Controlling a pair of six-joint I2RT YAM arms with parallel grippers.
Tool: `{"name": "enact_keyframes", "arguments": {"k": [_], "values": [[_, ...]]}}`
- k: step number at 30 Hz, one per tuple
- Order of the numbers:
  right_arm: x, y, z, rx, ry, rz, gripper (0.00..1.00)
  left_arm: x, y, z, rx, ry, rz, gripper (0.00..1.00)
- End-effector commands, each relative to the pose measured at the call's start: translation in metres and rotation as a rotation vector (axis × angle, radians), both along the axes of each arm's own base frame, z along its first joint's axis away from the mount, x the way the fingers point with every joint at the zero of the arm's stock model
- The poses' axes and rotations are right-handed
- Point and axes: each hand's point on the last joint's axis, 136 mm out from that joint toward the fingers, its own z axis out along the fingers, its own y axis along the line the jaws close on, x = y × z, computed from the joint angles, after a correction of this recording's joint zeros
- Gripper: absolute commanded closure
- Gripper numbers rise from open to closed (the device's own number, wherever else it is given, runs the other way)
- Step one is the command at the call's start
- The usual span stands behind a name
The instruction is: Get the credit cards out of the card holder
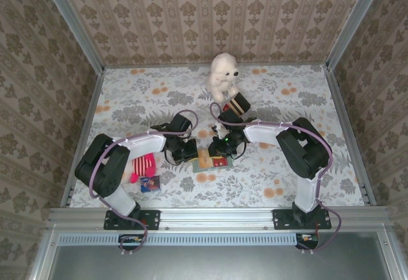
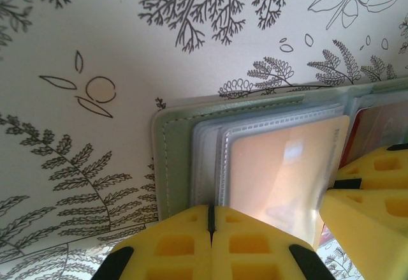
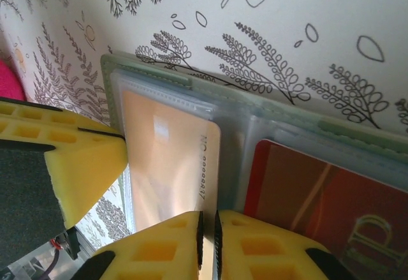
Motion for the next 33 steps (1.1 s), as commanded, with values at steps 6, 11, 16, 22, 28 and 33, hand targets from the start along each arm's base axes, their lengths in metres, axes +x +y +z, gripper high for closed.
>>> {"name": "enact_keyframes", "arguments": {"k": [6,11,16,22,28,33], "values": [[-0.004,-0.006,-0.007,-0.025,0.014,0.004,0.93,-0.015,0.019,-0.010,0.084,0.027,-0.011,1.00],[-0.006,-0.017,-0.010,-0.053,0.012,-0.011,0.95,-0.015,0.020,-0.007,0.088,0.018,-0.016,1.00],[-0.006,-0.028,-0.010,-0.080,0.008,-0.027,0.96,-0.015,0.019,-0.009,0.082,0.026,-0.015,1.00],[-0.007,-0.032,-0.010,-0.090,0.006,-0.027,0.95,-0.011,0.013,0.004,0.049,-0.001,-0.022,1.00],[-0.006,-0.028,-0.012,-0.080,0.017,-0.025,0.93,0.001,0.004,0.032,-0.002,-0.088,-0.031,1.00],[-0.007,-0.030,-0.017,-0.087,0.031,-0.033,0.86,0.005,-0.009,0.033,-0.039,-0.104,-0.044,1.00]]}}
